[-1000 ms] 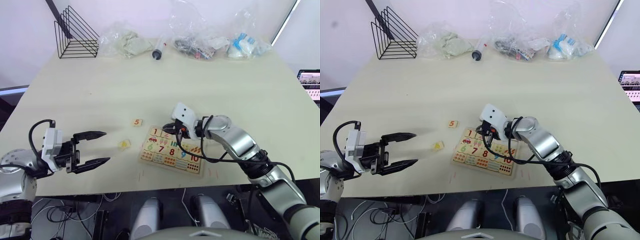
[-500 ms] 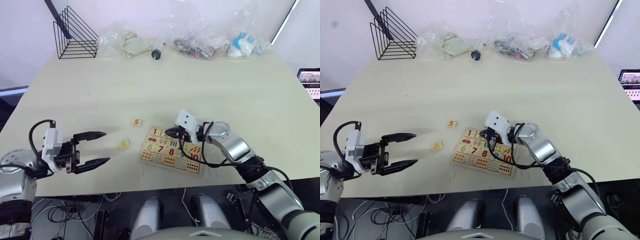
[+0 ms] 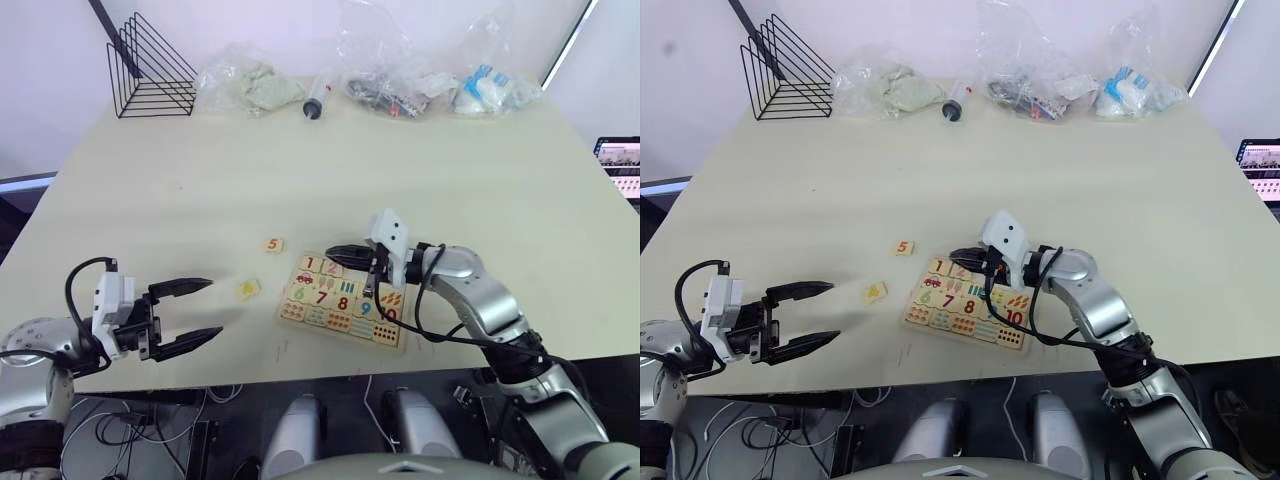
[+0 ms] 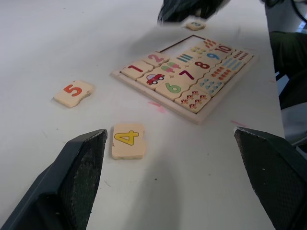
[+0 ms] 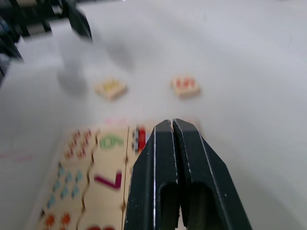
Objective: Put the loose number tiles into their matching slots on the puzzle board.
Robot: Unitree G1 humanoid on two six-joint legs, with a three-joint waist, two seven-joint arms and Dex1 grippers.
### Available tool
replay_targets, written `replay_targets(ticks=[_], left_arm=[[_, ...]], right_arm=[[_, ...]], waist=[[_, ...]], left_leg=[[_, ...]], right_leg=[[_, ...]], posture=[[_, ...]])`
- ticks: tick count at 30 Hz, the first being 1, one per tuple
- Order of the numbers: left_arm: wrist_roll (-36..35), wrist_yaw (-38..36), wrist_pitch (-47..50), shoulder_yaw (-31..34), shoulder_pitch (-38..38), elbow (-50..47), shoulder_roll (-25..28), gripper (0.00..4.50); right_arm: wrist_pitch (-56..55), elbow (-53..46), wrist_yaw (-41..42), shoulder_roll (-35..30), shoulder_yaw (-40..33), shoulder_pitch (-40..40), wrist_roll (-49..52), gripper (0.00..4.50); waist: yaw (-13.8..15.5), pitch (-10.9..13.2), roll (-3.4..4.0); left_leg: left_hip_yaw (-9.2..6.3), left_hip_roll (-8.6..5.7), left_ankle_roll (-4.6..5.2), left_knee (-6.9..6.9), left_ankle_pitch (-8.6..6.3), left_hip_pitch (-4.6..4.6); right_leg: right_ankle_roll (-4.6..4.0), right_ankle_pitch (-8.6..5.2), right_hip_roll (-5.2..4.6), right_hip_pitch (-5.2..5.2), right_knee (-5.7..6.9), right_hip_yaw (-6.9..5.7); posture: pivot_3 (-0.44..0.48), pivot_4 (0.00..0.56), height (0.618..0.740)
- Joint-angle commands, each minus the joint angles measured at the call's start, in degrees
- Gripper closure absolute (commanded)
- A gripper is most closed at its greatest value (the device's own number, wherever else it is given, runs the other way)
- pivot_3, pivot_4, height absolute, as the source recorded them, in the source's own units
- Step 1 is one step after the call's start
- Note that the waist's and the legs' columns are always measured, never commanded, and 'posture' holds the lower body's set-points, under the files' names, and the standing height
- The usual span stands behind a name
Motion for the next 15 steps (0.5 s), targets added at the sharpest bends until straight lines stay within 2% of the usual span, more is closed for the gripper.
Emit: replay_targets(ticks=[1, 4, 8, 15], left_arm=[[0.0, 1.7, 0.0, 1.3, 0.8, -2.5, -0.8, 0.00], [0.2, 3.7, 0.4, 1.7, 1.7, -3.1, -1.5, 0.00], [0.4, 5.0, 0.5, 1.8, 2.4, -3.5, -2.2, 0.00], [1.0, 7.5, -0.3, 3.1, 2.6, -2.5, -3.1, 0.00]], right_arm=[[0.8, -7.6, 0.2, -3.3, -4.4, 4.0, 2.9, 4.45], [0.0, -12.0, -1.4, -4.4, -10.0, 8.5, 6.6, 4.45], [1.6, -15.0, -0.5, -8.8, -16.3, 14.6, 10.3, 4.45], [-3.1, -12.2, 2.6, -15.4, -27.7, 25.0, 13.3, 4.45]], waist=[[0.1, 0.0, 0.00], [0.4, 0.0, -0.05], [0.3, 0.0, -0.05], [0.3, 0.0, -0.04]], left_leg=[[0.01, 0.00, 0.00, 0.00, 0.00, 0.00], [0.00, 0.00, 0.00, 0.01, 0.00, -0.05], [0.02, 0.02, 0.00, 0.01, 0.00, 0.01], [0.07, 0.02, 0.01, 0.06, 0.00, 0.06]], right_leg=[[0.00, 0.00, 0.00, 0.00, 0.00, 0.00], [0.01, 0.00, -0.07, 0.01, -0.04, 0.00], [0.01, 0.00, -0.06, 0.06, -0.03, 0.01], [0.00, -0.01, -0.02, 0.14, -0.03, 0.03]], posture=[[0.000, 0.150, 0.740], [0.000, 0.150, 0.740], [0.000, 0.150, 0.740], [0.000, 0.150, 0.740]])
